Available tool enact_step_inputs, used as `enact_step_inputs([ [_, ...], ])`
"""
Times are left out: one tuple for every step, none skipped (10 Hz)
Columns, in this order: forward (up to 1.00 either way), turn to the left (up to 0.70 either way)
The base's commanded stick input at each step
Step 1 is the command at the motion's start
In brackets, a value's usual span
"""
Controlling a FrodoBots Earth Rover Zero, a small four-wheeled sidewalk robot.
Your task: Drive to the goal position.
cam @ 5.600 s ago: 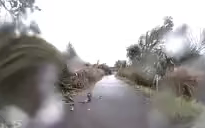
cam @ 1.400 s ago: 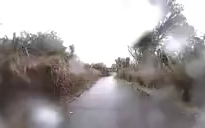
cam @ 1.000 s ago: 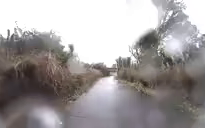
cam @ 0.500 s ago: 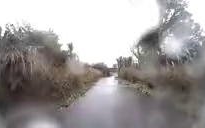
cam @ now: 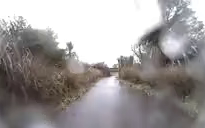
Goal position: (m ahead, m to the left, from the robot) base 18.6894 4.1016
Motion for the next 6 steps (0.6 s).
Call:
enact_step_inputs([
  [0.85, 0.00],
  [0.85, 0.00],
  [0.85, 0.00],
  [0.85, 0.00],
  [0.85, 0.00],
  [0.85, 0.00],
])
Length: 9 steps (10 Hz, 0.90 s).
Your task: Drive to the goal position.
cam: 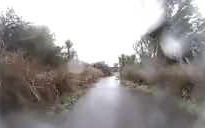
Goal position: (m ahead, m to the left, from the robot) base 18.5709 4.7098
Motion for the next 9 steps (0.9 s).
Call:
enact_step_inputs([
  [0.85, 0.00],
  [0.85, 0.00],
  [0.85, 0.00],
  [0.85, 0.00],
  [0.85, 0.00],
  [0.85, 0.00],
  [0.85, 0.00],
  [0.85, 0.00],
  [0.85, 0.00],
])
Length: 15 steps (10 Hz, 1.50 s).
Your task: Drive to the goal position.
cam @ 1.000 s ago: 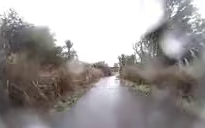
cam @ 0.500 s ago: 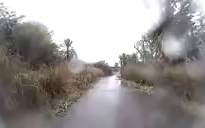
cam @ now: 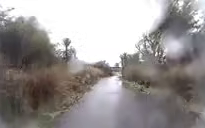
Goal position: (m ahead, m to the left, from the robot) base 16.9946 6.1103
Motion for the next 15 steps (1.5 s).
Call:
enact_step_inputs([
  [0.85, 0.00],
  [0.85, 0.00],
  [0.85, 0.00],
  [0.85, 0.00],
  [0.85, 0.00],
  [0.85, 0.00],
  [0.85, 0.00],
  [0.85, 0.00],
  [0.85, 0.00],
  [0.85, 0.00],
  [0.85, 0.00],
  [0.85, 0.00],
  [0.85, 0.00],
  [0.85, 0.00],
  [0.85, 0.00],
])
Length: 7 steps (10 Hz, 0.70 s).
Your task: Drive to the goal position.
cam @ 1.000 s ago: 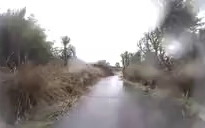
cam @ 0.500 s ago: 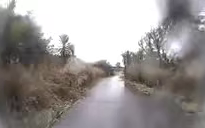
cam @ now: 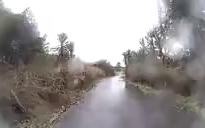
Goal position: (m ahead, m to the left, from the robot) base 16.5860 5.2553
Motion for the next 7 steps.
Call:
enact_step_inputs([
  [0.85, 0.00],
  [0.85, 0.00],
  [0.85, 0.00],
  [0.85, 0.00],
  [0.85, 0.00],
  [0.85, 0.00],
  [0.85, 0.00],
])
